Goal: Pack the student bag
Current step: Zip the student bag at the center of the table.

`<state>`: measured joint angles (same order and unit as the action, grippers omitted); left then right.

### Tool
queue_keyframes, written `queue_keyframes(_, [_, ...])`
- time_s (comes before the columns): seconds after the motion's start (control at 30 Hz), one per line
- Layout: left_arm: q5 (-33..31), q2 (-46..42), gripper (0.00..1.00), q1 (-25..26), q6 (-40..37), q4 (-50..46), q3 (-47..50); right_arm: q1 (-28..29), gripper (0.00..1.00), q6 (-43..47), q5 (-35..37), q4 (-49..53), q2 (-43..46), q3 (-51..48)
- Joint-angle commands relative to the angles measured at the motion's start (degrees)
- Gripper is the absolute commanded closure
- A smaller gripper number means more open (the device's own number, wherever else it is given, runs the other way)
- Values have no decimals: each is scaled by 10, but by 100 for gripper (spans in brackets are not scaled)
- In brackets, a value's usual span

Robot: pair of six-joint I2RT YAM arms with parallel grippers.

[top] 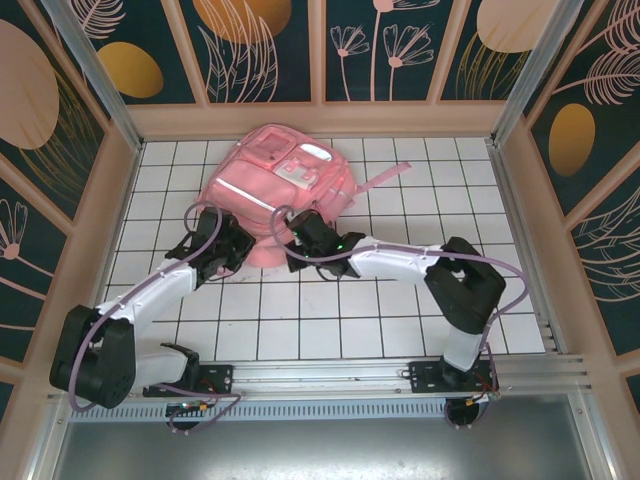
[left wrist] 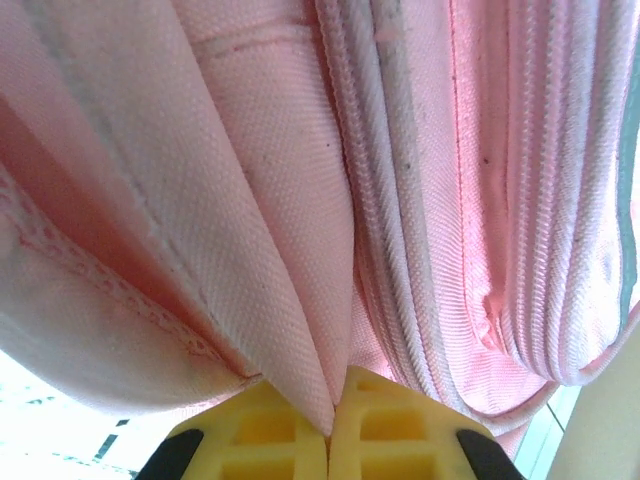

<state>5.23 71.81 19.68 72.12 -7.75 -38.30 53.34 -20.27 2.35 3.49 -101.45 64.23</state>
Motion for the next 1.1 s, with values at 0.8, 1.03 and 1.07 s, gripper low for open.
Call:
queue_keyframes(0.8, [33,94,100,194,48,81,-127,-251,96,27,86,12,42,-37])
queue_keyframes(1.03, [42,208,100,272,42,82,-239,-280,77,20,95,14,92,-62])
queue_keyframes(1.07, [43,219,88,279,38,77,-253,-281,71,20,96,15,104,-67])
